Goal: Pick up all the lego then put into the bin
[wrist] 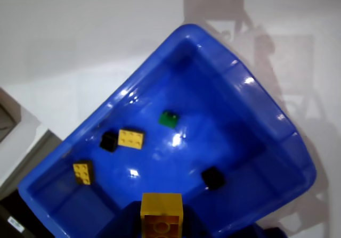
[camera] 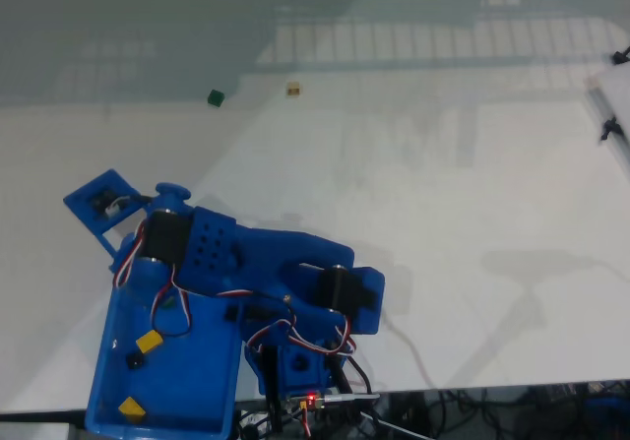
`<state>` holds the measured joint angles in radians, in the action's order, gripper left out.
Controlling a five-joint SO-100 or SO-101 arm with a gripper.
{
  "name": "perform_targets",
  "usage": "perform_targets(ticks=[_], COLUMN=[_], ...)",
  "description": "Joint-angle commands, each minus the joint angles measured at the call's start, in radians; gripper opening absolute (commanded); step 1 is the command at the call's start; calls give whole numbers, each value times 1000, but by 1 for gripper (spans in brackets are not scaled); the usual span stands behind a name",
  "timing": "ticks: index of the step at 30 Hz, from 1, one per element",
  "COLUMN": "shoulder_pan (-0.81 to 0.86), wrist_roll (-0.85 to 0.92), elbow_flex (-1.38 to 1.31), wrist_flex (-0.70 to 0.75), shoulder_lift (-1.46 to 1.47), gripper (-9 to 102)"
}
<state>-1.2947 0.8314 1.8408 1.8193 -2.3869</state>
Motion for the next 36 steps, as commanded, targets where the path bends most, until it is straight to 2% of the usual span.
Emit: perform_targets(ticks=[1, 4, 6, 15, 18, 21, 26, 30, 36], shoulder_pan=[-12, 8, 21, 137, 299, 528, 850, 989, 1089], wrist_roll=[2, 14, 21, 17, -5, 21, 31, 29, -38], elbow_flex=[-3, -5, -5, -64, -173, -290, -463, -566, -704], wrist_flex=[3, 8, 8, -3, -21, -51, -201, -307, -437], shoulder_lift=[-21, -29, -32, 6, 86, 221, 509, 735, 1051], gripper=[5, 20, 25, 30, 31, 39, 42, 42, 40])
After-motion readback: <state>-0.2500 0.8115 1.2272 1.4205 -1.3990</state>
